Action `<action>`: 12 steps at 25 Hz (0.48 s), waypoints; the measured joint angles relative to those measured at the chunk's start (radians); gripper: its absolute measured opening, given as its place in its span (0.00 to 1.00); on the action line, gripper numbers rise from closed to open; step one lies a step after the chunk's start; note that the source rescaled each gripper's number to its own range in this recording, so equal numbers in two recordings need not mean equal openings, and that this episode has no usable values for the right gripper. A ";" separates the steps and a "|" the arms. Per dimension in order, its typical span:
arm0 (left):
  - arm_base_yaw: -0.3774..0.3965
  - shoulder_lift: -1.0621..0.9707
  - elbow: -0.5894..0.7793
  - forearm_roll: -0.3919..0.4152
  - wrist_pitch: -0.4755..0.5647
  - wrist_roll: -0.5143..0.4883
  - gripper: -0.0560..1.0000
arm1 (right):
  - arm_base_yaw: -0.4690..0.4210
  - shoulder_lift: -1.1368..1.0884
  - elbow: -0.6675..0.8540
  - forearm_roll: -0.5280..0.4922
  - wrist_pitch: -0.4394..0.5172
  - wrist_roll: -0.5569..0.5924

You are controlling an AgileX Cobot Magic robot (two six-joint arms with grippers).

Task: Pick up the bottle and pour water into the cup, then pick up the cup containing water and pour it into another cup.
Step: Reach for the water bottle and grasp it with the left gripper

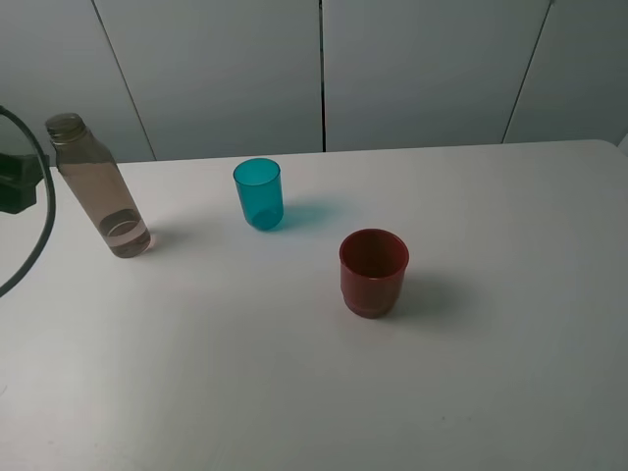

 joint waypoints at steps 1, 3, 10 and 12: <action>0.000 0.020 0.000 0.000 -0.023 0.000 0.99 | 0.000 0.000 0.000 0.000 0.000 0.000; 0.000 0.056 0.000 0.007 -0.061 0.000 0.99 | 0.000 0.000 0.000 0.000 0.000 0.000; 0.000 0.174 0.018 0.023 -0.171 -0.002 0.99 | 0.000 0.000 0.000 0.000 0.000 0.006; 0.000 0.208 0.024 0.025 -0.209 0.002 0.99 | 0.000 0.000 0.000 0.000 0.000 0.006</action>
